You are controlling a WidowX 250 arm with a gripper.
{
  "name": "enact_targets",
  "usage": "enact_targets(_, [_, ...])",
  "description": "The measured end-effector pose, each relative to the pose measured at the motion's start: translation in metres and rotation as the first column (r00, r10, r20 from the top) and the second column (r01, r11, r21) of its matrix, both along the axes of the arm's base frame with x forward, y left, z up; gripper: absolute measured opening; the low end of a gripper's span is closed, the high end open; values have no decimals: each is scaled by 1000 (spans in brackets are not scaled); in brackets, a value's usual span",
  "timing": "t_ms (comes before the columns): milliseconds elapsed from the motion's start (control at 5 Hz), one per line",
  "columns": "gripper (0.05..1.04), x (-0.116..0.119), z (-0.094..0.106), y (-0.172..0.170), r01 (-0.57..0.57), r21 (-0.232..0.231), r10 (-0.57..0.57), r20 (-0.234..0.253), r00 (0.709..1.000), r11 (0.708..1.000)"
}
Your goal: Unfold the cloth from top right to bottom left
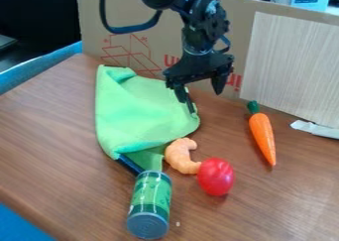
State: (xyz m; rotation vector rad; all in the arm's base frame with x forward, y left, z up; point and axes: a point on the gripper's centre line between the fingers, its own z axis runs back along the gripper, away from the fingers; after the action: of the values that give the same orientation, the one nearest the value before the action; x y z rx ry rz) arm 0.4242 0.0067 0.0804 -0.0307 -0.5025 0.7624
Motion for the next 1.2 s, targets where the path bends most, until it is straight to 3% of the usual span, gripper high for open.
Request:
enact_targets(600, [1001, 11, -16, 3, -15, 69, 17, -23, 1000, 997])
enact_targets(800, [1001, 14, -32, 8, -30, 112, 35, -41, 999, 993])
enact_targets(1000, [1001, 17, -34, 10, -35, 135, 39, -30, 999, 990])
enact_targets(1200, [943, 18, -40, 12, -40, 144, 46, -41, 998, 989])
